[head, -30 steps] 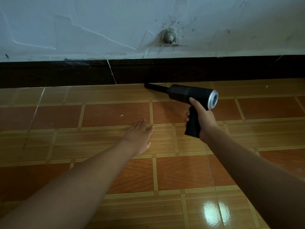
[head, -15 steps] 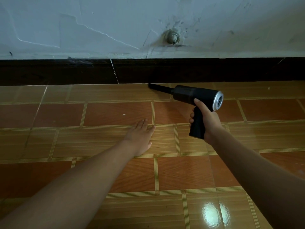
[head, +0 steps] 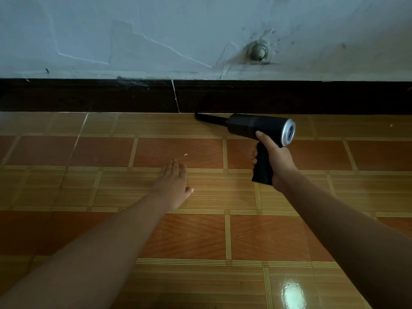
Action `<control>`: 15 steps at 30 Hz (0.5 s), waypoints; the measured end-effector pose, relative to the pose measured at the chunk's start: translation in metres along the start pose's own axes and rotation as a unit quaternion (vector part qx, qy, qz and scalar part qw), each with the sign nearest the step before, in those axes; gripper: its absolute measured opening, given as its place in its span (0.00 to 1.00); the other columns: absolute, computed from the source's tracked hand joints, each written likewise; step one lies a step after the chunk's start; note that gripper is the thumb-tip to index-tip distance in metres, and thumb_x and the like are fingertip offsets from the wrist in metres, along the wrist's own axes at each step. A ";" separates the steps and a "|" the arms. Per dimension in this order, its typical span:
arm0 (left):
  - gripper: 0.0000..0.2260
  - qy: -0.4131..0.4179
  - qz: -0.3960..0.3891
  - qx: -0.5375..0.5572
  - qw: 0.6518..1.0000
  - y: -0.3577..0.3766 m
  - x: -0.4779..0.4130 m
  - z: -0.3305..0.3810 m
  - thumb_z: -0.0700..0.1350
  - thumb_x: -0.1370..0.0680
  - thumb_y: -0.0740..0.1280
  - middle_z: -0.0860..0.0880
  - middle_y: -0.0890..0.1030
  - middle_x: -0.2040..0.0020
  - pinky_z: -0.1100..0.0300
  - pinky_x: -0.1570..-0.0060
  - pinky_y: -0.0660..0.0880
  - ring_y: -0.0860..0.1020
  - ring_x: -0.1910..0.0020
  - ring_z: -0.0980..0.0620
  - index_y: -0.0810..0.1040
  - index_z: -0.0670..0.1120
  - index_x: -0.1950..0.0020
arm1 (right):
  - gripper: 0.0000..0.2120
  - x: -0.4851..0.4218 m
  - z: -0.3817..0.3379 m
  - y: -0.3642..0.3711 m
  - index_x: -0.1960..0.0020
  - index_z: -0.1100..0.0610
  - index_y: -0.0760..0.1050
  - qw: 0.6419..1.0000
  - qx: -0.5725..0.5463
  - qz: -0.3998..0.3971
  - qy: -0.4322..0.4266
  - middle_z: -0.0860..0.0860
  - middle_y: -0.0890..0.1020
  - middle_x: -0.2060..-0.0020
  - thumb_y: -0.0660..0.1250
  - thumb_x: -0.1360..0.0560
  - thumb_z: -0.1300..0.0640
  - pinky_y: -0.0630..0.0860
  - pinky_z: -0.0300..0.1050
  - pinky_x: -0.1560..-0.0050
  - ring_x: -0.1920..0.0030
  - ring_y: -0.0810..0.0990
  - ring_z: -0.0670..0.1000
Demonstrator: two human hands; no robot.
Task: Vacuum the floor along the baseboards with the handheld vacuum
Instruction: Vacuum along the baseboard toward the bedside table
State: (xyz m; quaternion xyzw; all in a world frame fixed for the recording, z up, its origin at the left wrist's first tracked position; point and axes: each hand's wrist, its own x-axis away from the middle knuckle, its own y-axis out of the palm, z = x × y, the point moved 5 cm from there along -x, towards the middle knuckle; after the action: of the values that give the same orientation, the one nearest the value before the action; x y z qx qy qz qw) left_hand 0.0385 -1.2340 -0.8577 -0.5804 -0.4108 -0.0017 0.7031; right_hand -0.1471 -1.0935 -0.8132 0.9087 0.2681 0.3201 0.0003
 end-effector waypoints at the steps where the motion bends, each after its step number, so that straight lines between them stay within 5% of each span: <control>1: 0.33 0.002 -0.005 -0.002 1.000 0.000 0.000 -0.001 0.58 0.18 0.51 0.37 0.41 0.23 0.52 0.24 0.43 0.42 0.23 0.42 0.41 0.41 0.22 | 0.13 -0.001 0.000 0.004 0.54 0.58 0.74 1.000 0.001 -0.003 0.000 0.52 0.76 0.68 0.71 0.29 0.50 0.74 0.42 0.68 0.72 0.74 0.49; 15: 0.33 0.009 -0.022 -0.027 0.999 -0.003 -0.002 -0.002 0.57 0.18 0.52 0.37 0.41 0.23 0.51 0.25 0.43 0.43 0.23 0.41 0.40 0.40 0.22 | 0.12 -0.009 0.006 0.058 0.57 0.58 0.74 0.999 0.022 -0.044 0.003 0.53 0.76 0.69 0.72 0.29 0.50 0.73 0.42 0.69 0.73 0.74 0.49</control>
State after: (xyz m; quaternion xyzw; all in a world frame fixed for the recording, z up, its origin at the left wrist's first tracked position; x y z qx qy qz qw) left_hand 0.0371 -1.2373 -0.8560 -0.5902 -0.4167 -0.0335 0.6906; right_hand -0.1211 -1.1459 -0.8131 0.8948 0.3145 0.3168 -0.0063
